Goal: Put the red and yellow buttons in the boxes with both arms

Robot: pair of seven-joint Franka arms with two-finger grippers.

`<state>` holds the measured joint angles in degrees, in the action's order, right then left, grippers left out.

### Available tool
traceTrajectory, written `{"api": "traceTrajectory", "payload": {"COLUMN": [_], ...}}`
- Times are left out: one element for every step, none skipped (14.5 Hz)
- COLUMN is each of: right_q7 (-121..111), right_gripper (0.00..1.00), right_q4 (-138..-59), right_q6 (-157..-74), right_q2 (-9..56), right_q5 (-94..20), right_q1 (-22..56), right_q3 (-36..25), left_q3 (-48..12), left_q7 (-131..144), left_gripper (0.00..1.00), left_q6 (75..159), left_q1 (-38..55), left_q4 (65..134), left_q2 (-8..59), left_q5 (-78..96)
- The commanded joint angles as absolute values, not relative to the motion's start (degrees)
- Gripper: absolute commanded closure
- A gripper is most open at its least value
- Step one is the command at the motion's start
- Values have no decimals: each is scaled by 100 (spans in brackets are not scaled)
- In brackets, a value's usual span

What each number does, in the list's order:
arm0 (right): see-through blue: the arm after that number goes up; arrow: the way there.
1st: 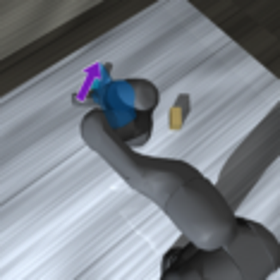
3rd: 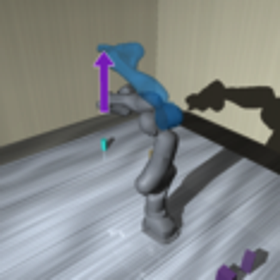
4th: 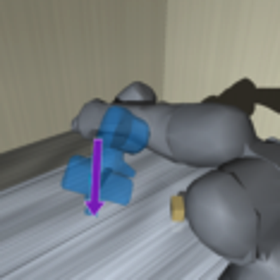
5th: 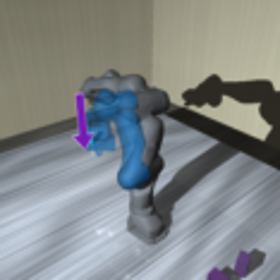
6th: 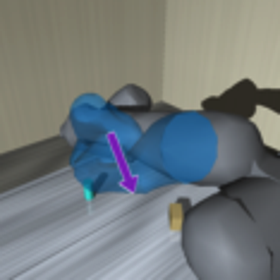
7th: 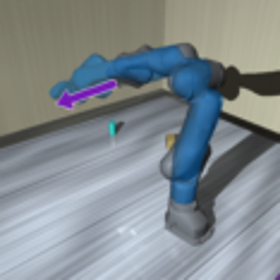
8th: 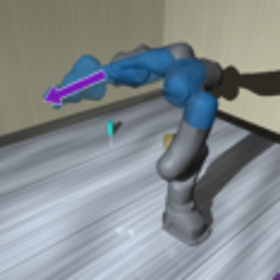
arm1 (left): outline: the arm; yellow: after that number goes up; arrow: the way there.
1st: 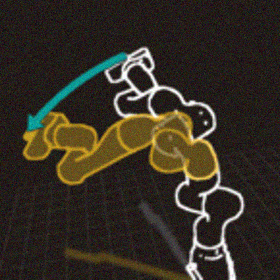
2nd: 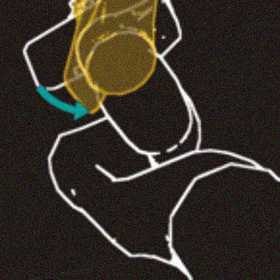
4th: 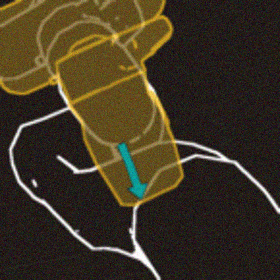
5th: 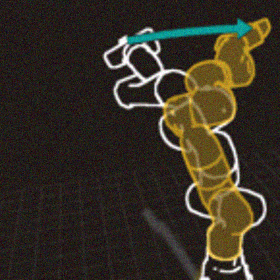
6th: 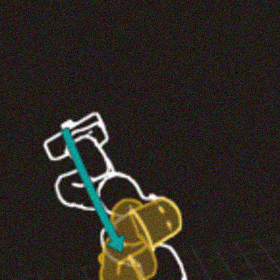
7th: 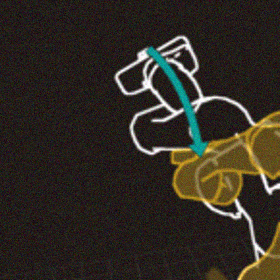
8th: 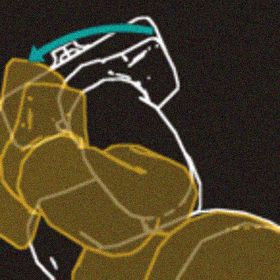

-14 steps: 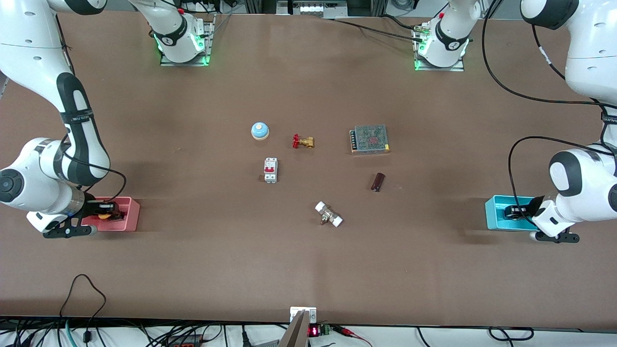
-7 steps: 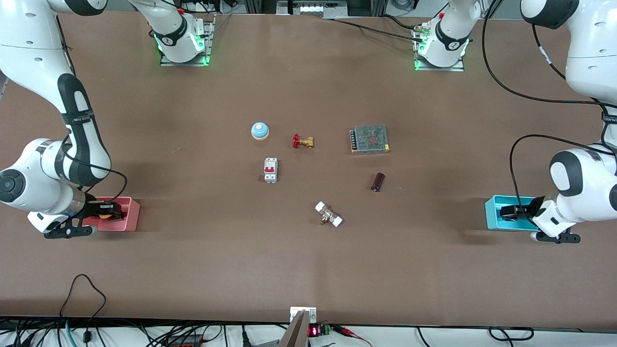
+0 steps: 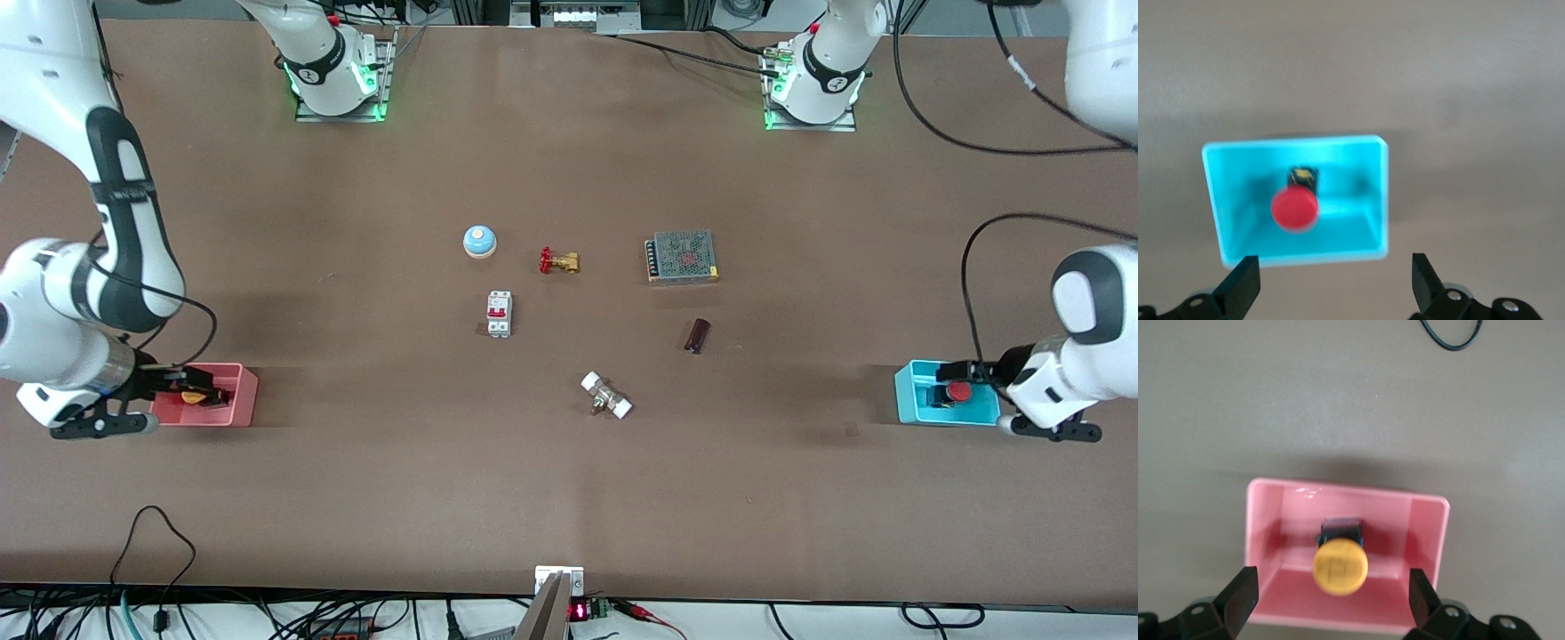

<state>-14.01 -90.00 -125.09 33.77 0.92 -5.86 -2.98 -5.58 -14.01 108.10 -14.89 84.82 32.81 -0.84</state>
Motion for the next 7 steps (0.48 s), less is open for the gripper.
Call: {"api": "traceTrajectory", "payload": {"right_q7": [-1363, -1362, -1336, -1223, -926, -749, -617], "right_gripper": [0, 0, 0, 0, 0, 0, 0], "right_q4": [-9631, -9702, -9790, -9861, -9974, -10080, -10229], "right_q6": [-11955, -11666, -11289, -10946, -10664, -10487, -10364], "right_q2": [2385, 2077, 1770, 1523, 1216, 961, 688], "right_q5": [132, 132, 123, 123, 123, 123, 123], "right_q1": [-571, -571, -580, -580, -580, -580, -571], "right_q3": [-194, -80, 17, 87, 218, 333, 473], "left_q3": [-580, -580, -589, -589, -589, -598, -598], "left_q7": [-1152, -943, -714, -494, -388, -291, -238], "left_gripper": [0, 0, 0, 0, 0, 0, 0], "left_q6": [10092, 9838, 9617, 9389, 9204, 8993, 8861], "left_q1": [-1188, -1039, -898, -731, -590, -458, -387], "left_q4": [8604, 8596, 8570, 8517, 8456, 8446, 8446], "left_q2": [2604, 2445, 2322, 2207, 2128, 1996, 1856], "left_q5": [-132, -132, -132, -141, -141, -141, -149]}}
